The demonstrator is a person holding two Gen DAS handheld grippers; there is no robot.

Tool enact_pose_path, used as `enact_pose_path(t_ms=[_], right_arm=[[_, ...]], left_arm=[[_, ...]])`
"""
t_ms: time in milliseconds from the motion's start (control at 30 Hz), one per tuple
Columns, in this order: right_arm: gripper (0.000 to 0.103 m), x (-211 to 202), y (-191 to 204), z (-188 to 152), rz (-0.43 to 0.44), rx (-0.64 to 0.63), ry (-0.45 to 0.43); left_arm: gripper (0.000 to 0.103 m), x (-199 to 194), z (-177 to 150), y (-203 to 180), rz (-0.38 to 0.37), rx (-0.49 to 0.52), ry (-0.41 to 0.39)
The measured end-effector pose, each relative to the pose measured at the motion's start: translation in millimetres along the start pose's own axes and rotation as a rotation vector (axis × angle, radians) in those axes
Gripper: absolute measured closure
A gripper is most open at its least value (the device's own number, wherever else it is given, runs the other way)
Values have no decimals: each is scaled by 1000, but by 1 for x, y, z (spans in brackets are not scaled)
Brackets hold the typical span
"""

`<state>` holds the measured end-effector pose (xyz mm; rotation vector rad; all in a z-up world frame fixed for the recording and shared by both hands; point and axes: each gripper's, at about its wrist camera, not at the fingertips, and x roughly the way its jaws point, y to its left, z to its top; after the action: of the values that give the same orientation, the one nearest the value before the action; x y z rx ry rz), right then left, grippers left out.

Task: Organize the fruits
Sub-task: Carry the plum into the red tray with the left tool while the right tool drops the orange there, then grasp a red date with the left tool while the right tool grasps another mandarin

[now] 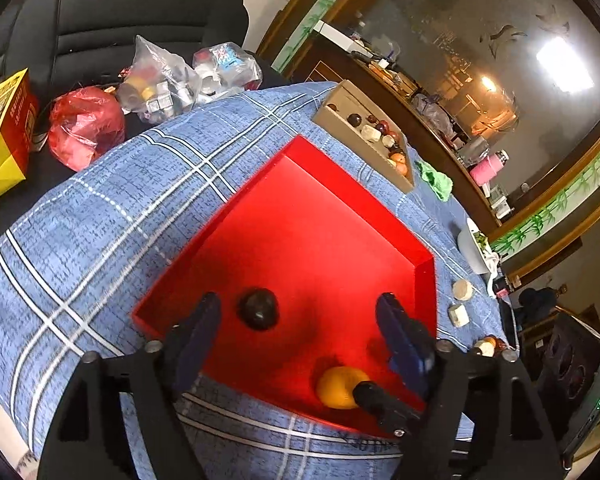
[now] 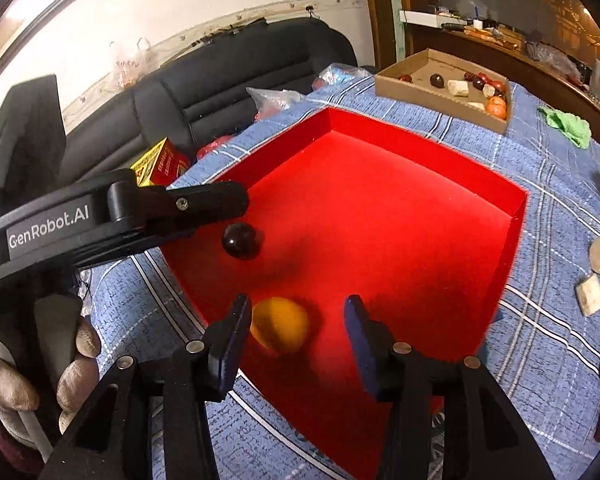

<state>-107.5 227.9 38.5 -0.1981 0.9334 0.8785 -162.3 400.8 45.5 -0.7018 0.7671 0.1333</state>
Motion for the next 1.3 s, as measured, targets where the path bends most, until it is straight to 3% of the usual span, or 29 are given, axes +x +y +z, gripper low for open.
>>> enact_pose_path(t_ms=[100, 233, 333, 600, 767, 1033, 1200, 1300], right_arm=[[49, -18, -5, -4, 1, 20, -33], [40, -48, -19, -15, -21, 54, -84], [39, -75, -38, -32, -53, 86, -119], [39, -161, -133, -105, -246, 279, -184], [40, -193, -193, -142, -346, 433, -190], [40, -194, -246, -158, -386, 540, -189], [41, -174, -254, -157, -390, 527, -157], [52, -163, -259, -154, -388, 523, -136]], left_arm=[[21, -5, -4, -10, -53, 3, -4], [21, -11, -12, -34, -70, 47, 9], [21, -12, -19, -51, -77, 75, 26], [21, 8, -48, -107, -117, 201, 107], [21, 32, -70, -141, -137, 263, 184], [21, 50, -100, -185, -150, 372, 242], [22, 65, -112, -213, -156, 434, 267], [30, 77, -117, -227, -161, 463, 290]])
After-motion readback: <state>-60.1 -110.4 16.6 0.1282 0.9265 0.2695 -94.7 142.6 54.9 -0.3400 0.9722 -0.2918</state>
